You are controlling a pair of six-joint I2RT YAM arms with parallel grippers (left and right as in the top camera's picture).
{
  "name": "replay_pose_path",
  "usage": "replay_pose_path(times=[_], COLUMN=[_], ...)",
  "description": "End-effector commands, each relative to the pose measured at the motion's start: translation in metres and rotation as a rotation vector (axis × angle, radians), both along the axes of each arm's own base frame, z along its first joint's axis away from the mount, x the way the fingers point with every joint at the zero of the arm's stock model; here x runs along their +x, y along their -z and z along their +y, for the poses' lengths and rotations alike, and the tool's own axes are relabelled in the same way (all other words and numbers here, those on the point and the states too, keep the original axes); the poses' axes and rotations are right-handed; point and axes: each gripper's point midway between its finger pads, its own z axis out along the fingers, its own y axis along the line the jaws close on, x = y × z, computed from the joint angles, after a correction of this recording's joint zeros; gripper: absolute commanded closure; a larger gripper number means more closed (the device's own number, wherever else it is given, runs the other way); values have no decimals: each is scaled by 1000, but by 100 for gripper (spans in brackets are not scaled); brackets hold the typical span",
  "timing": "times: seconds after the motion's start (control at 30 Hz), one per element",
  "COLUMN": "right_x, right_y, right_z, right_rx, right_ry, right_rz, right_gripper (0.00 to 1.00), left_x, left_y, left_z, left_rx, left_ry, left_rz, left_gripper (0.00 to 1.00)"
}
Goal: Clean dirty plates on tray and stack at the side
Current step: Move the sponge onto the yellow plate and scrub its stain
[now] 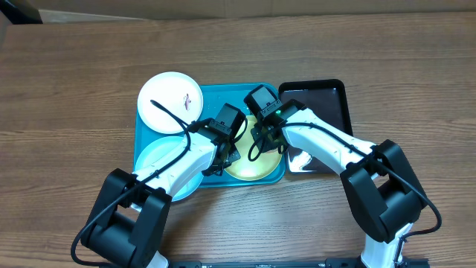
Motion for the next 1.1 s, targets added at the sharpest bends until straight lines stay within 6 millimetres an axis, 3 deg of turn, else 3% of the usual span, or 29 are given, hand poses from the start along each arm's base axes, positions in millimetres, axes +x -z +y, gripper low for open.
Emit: replay_pose_path(times=[0.0, 0.17, 0.57, 0.83, 0.9, 1.07], right_x=[4, -4, -14, -38, -43, -45], right_y=[11, 21, 23, 38, 35, -5], right_z=[-10, -5, 18, 40, 49, 79], right_rx=[-23, 7, 135, 254, 307, 544], right_ry=[23, 14, 39, 10, -7, -117], right_rz=[13, 71, 143, 295, 328, 377], right_gripper=[96, 96, 96, 96, 96, 96], left_x=[-2, -2, -2, -2, -2, -2], left_y=[1, 1, 1, 1, 1, 1], left_z=[5, 5, 5, 5, 5, 5], left_rx=[18, 18, 18, 18, 18, 19], left_ry=[2, 2, 2, 2, 2, 10], left_rz=[-2, -2, -2, -2, -2, -2], left_gripper=[96, 96, 96, 96, 96, 96])
